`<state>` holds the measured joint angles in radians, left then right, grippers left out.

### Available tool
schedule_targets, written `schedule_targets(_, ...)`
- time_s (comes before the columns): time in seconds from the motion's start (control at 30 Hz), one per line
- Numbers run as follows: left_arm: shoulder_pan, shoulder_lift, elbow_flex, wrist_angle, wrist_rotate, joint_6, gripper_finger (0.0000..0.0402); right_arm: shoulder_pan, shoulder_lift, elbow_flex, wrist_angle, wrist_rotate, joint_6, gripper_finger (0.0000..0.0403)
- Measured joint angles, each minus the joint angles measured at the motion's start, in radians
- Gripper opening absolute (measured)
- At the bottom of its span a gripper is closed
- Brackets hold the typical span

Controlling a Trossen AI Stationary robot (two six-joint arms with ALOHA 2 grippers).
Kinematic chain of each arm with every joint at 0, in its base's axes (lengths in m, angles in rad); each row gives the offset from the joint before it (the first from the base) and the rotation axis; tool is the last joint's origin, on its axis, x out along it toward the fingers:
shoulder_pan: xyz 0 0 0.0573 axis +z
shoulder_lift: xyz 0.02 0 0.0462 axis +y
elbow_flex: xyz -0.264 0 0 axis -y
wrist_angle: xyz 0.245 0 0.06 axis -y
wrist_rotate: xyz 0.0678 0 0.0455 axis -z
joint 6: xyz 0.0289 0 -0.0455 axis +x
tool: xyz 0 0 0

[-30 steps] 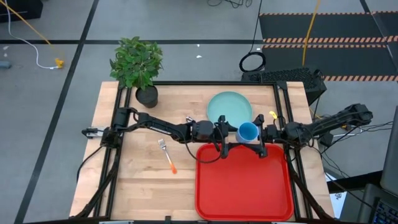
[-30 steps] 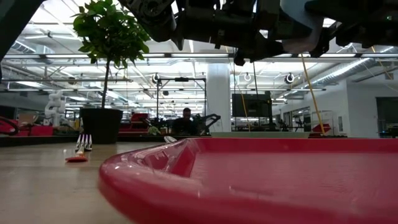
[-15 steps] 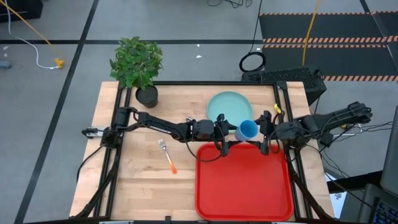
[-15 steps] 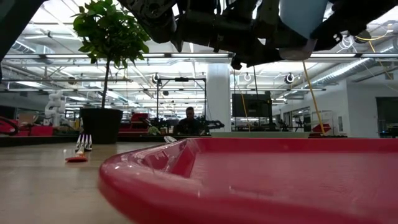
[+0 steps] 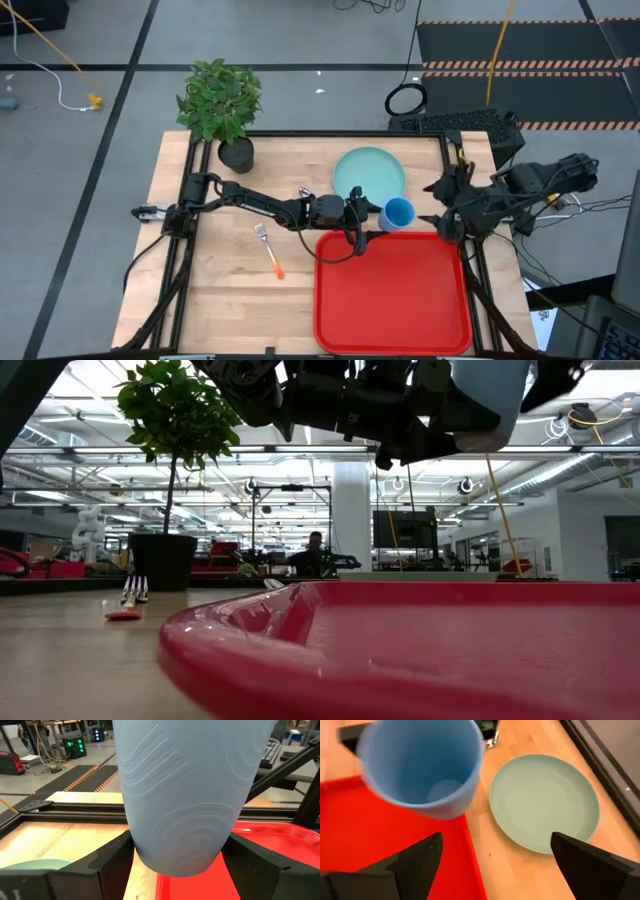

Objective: Pick and place plate/cup/fork/spoon on tray
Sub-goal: Put the blue cup on the top right of the red serving tray

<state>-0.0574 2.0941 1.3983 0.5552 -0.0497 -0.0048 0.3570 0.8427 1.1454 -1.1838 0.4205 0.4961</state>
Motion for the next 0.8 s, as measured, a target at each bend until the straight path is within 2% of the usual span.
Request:
schedule_targets(0.13, 0.0, 0.0, 0.0, -0.006, -0.004, 0.0, 0.0275, 0.041, 0.117, 0.178, -0.097, -0.003, -0.032, 0.0354)
schedule_targets(0.3, 0.002, 0.0, 0.0, -0.005, -0.016, 0.014, 0.0274, 0.074, 0.266, 0.323, -0.099, -0.015, -0.119, 0.0353)
schedule_targets(0.57, 0.002, 0.0, 0.0, -0.006, -0.038, 0.036, 0.0274, 0.078, 0.468, 0.336, -0.115, -0.121, -0.216, 0.0349)
schedule_targets(0.8, 0.002, 0.0, 0.0, -0.011, -0.049, 0.056, 0.028, 0.069, 0.51, 0.336, -0.152, -0.133, -0.225, 0.0294)
